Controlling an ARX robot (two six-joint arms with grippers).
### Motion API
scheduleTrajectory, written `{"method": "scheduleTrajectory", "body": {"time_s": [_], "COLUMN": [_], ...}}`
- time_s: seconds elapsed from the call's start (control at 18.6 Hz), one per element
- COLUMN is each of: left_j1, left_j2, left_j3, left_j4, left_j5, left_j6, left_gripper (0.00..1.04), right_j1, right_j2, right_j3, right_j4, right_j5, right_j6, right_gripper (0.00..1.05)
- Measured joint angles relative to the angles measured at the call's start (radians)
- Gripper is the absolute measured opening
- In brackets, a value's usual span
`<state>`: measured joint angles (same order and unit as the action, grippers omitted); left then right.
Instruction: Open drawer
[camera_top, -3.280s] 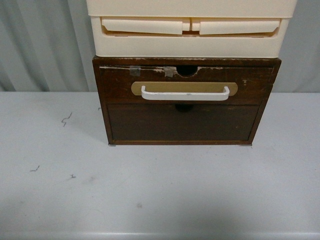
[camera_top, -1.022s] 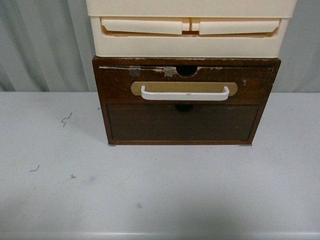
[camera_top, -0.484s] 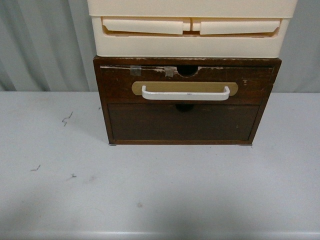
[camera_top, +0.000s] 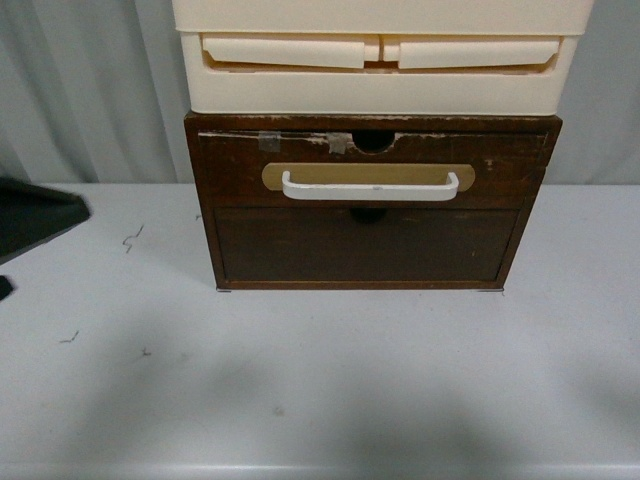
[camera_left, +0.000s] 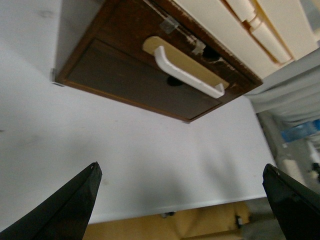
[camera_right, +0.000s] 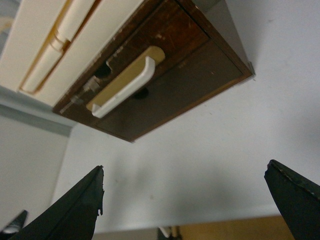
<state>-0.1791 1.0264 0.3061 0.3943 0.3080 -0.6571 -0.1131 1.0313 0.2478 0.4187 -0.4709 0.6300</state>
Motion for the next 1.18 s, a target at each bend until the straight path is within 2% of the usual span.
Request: {"method": "scheduleTrajectory", "body": {"time_s": [0.11,0.22,0.38,0.43,0.7,1.18], "left_j1": [-0.045,-0.063,-0.066,-0.068,-0.105,-0.099], "left_j2": [0.259,0.475,0.725,0.791,0.986,1.131], "left_j3": [0.078,0.163,0.290,0.329,0.504,0.649], "left_j4": [0.262,0.425,0.592,0.635,0.647,0.625], "left_j5": [0.046,0.047,0.043,0.043,0.033,0.041], "left_j6": [-0.155,-0.265,-0.431,-0.480,-0.594,-0.628], "left_gripper": [0.98,0.98,0.98,0.98,0.98,0.98], "right_j1": [0.050,0.100,0.181,0.200,0.258,0.304], "right_j2": [0.274,0.513,0.796,0.842,1.031,1.147], "right_j3": [0.079,0.176,0.316,0.351,0.512,0.688], "right_j4": [0.293,0.509,0.665,0.678,0.700,0.627], "right_j5": [0.004,0.030,0.098,0.120,0.212,0.261], "right_j6": [0.170,0.308,0.452,0.479,0.567,0.581], "right_gripper": [0.98,0.98,0.98,0.98,0.98,0.98]}}
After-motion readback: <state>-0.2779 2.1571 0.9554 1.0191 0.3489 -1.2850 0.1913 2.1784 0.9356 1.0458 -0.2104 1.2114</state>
